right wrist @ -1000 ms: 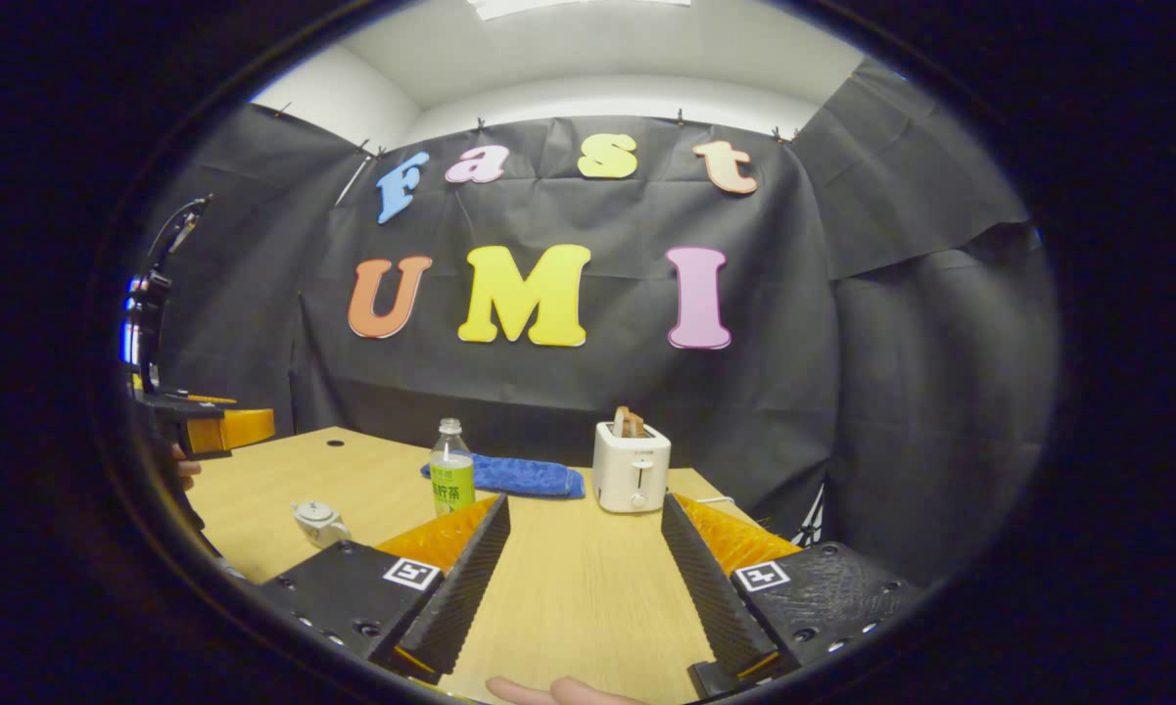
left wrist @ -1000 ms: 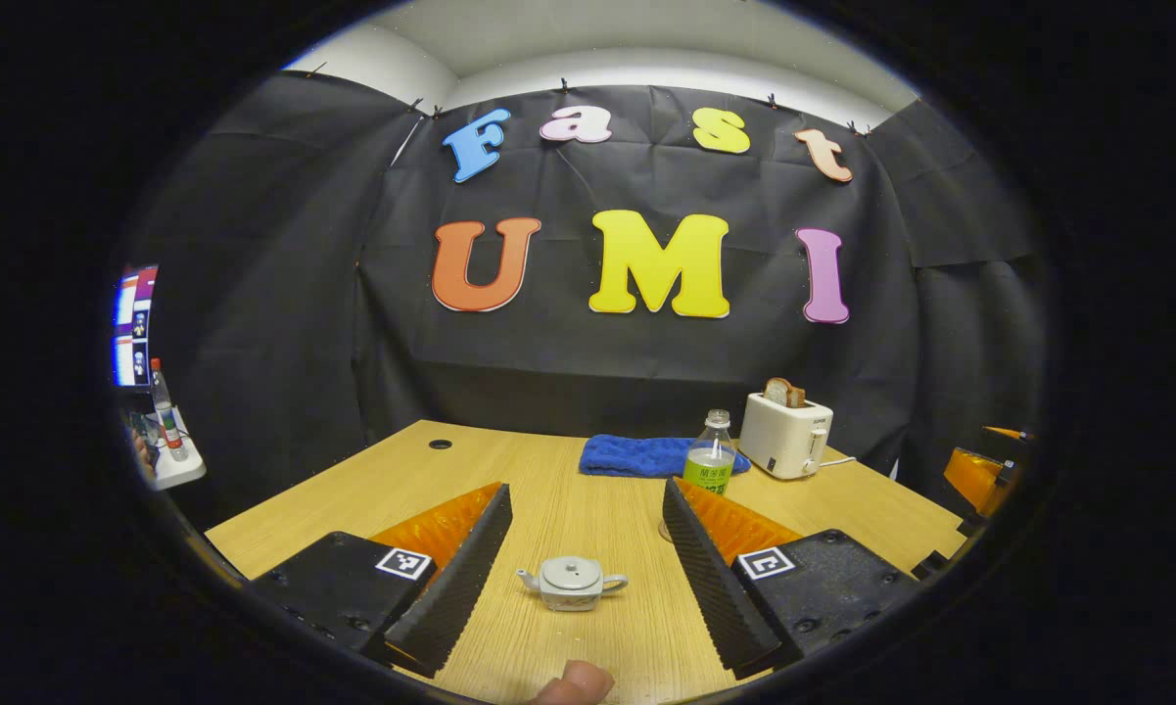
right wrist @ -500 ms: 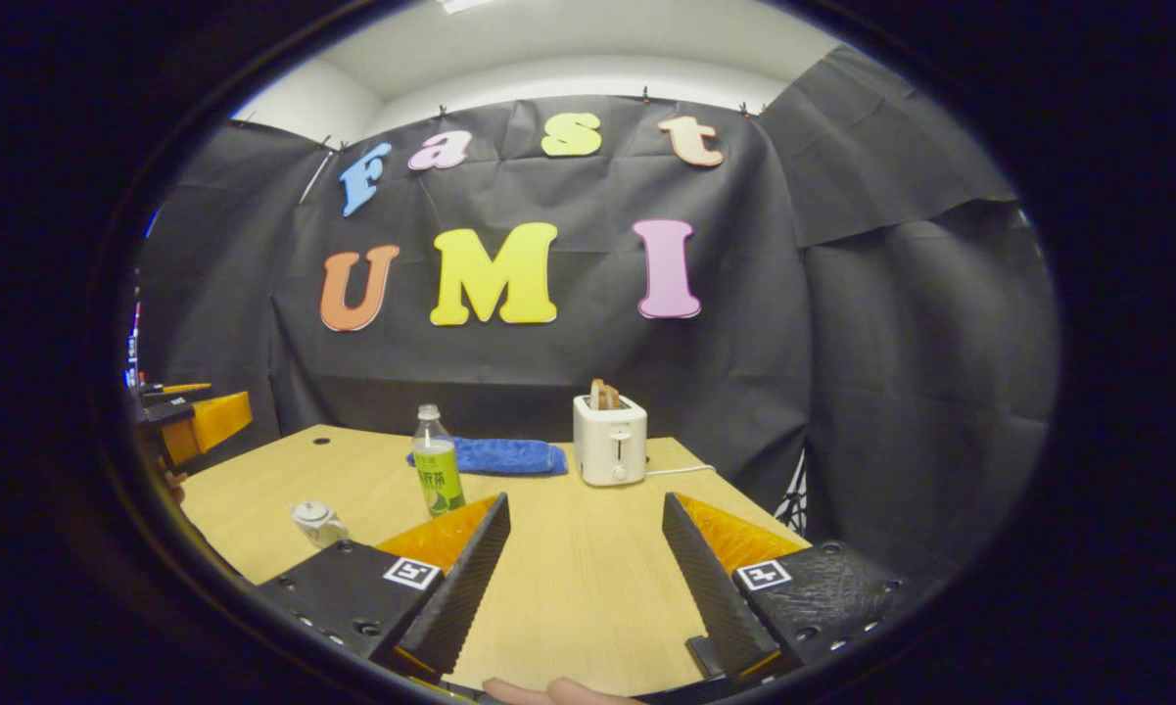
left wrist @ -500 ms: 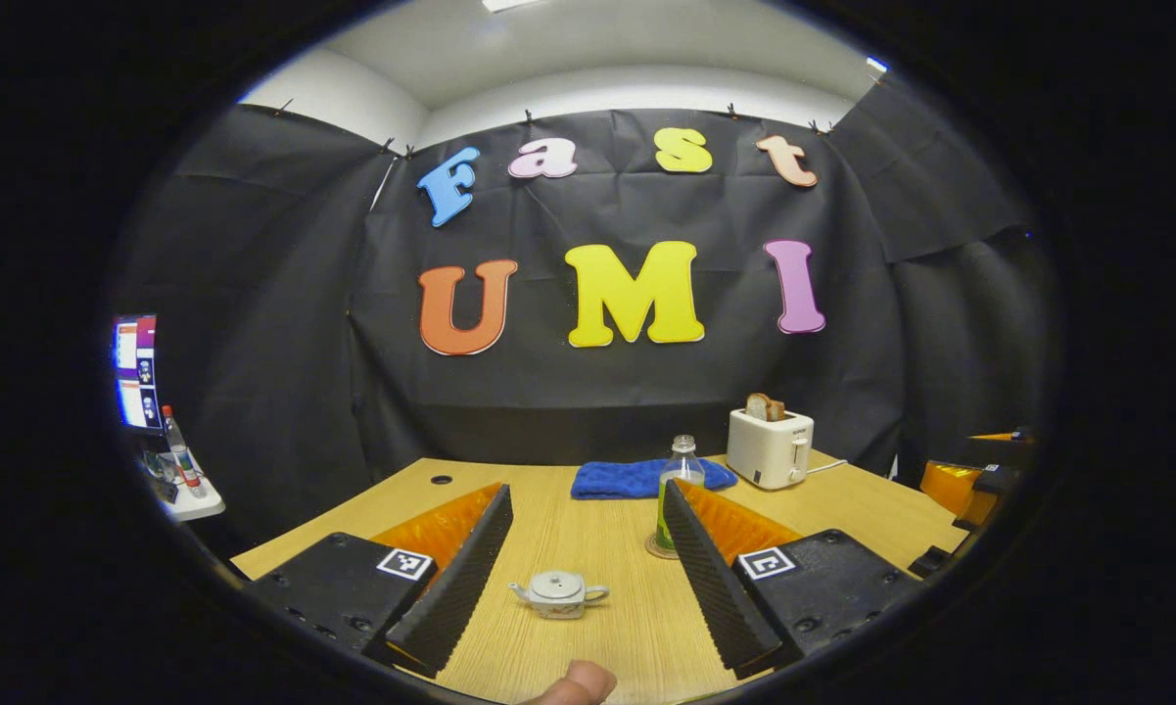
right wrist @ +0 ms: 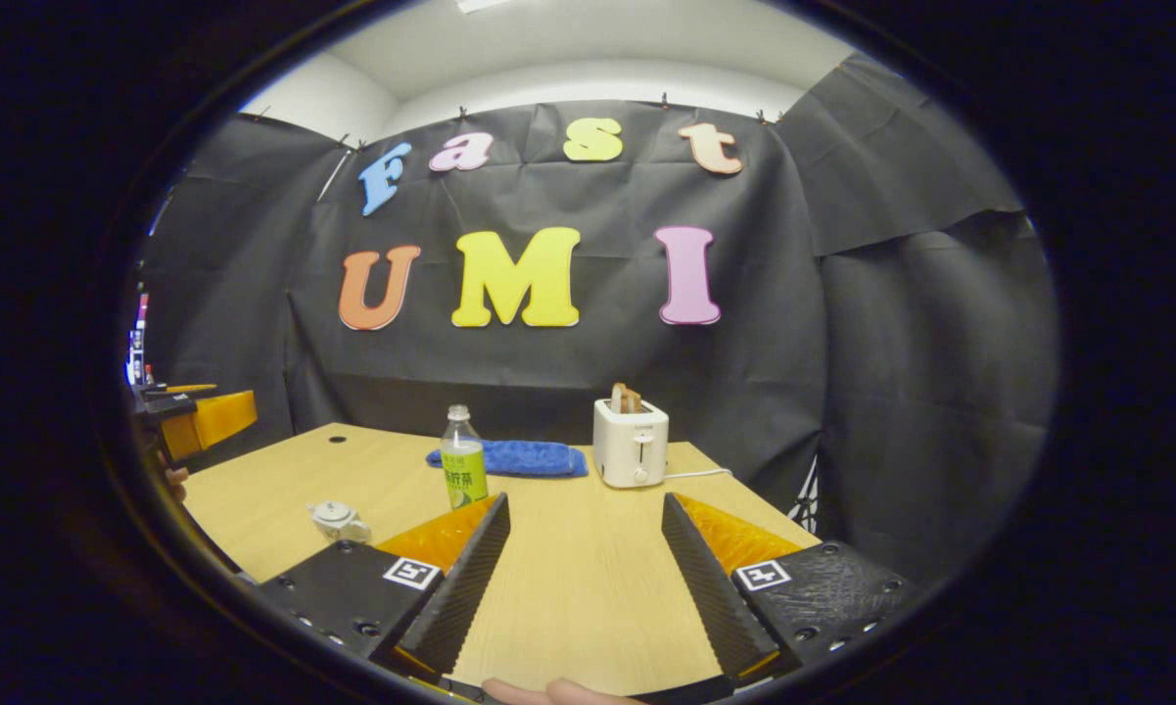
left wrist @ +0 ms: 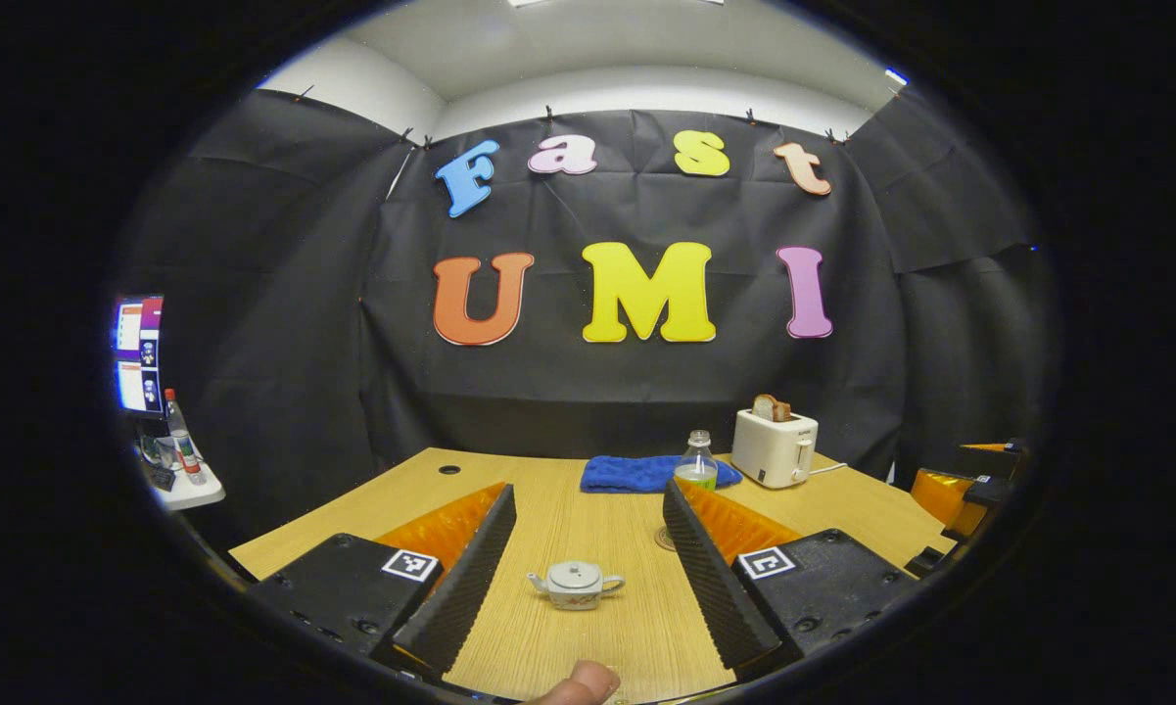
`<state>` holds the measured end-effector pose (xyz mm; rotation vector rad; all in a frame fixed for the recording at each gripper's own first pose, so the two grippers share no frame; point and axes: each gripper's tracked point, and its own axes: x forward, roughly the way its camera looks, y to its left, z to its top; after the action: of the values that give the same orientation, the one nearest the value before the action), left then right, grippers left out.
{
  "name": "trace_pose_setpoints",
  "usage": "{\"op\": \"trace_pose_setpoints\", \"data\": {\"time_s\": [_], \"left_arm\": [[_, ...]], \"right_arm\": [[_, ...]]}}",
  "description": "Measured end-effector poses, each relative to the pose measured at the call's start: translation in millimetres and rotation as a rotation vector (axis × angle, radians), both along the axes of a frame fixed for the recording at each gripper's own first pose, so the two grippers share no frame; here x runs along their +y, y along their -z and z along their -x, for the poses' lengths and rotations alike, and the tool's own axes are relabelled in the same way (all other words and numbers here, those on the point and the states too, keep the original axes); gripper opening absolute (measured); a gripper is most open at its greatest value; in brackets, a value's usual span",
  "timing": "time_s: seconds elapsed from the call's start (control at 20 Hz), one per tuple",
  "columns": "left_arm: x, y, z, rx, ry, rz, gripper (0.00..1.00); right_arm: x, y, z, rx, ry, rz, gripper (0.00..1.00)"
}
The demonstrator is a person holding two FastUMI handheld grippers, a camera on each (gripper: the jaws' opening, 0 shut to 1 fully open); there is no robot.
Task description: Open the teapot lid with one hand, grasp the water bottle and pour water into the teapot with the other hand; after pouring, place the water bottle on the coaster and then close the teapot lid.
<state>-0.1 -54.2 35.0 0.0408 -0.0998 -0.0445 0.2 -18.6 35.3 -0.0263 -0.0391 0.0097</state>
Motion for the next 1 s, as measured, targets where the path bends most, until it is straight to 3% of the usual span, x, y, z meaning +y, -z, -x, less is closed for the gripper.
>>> {"op": "trace_pose_setpoints", "data": {"time_s": [0.15,0.3,0.4,0.6,0.7,1.0], "left_arm": [[-5,2,1,-0.013,0.012,0.007,0.95],[-1,3,-8,-0.008,-0.027,0.012,0.95],[-7,4,-16,-0.007,-0.034,-0.007,0.95],[-12,10,-37,0.014,-0.066,-0.041,0.95],[-9,9,-37,0.003,-0.078,-0.021,0.95],[-4,14,-31,-0.007,-0.067,0.003,0.95]], "right_arm": [[-7,-2,-1,-0.01,0.019,0.014,0.94],[-19,-4,-8,-0.022,0.058,0.014,0.94],[-19,5,-16,-0.004,0.042,0.002,0.93],[-12,37,-50,0.11,-0.038,-0.09,0.94],[-19,48,-61,0.168,-0.017,-0.115,0.95],[-22,12,-53,0.022,0.014,0.016,0.94]]}}
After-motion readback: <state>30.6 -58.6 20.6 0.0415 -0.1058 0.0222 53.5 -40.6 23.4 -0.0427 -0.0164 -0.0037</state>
